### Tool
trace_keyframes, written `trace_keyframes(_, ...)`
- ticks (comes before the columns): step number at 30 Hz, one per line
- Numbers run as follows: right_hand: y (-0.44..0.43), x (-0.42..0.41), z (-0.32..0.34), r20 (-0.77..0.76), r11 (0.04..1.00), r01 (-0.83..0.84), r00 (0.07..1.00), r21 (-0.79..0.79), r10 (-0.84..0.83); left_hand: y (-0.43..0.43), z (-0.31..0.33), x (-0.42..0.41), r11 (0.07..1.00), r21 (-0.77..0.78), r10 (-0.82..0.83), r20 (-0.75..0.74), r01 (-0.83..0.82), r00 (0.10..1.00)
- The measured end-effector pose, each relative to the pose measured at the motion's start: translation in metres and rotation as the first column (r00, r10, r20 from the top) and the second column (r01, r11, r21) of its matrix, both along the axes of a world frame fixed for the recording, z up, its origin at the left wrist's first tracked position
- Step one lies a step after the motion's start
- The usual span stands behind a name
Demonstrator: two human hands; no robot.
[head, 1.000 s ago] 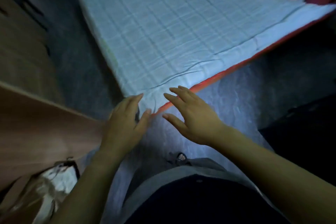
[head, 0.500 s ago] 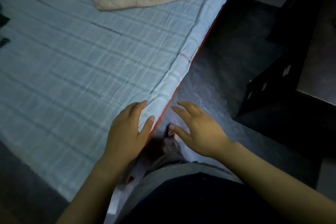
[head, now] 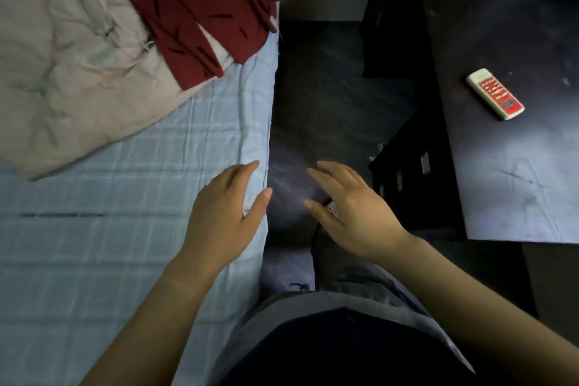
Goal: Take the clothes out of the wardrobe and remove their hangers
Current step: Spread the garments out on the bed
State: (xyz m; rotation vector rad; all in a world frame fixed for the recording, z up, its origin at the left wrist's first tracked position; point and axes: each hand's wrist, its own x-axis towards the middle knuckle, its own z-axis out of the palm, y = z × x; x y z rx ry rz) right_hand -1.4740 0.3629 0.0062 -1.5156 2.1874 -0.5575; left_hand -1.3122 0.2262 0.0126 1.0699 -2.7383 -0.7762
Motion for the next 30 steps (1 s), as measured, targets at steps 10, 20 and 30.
trace_keyframes(10, -0.167, -0.227, 0.019, -0.041, 1.0, 0.023, 0.999, 0.016, -0.022, -0.156, 0.0, -0.212, 0.999, 0.028, 0.023, -0.025, -0.022, 0.999)
trace_keyframes(20, -0.331, -0.352, 0.001, -0.027, 0.991, -0.105, 0.994, 0.084, 0.107, -0.316, -0.017, -0.33, 0.991, 0.057, 0.12, -0.051, -0.117, 0.991)
trace_keyframes(30, -0.597, -0.456, 0.031, -0.074, 0.951, -0.308, 0.949, -0.018, 0.306, -0.543, 0.012, -0.422, 0.958, -0.008, 0.281, -0.152, -0.286, 0.947)
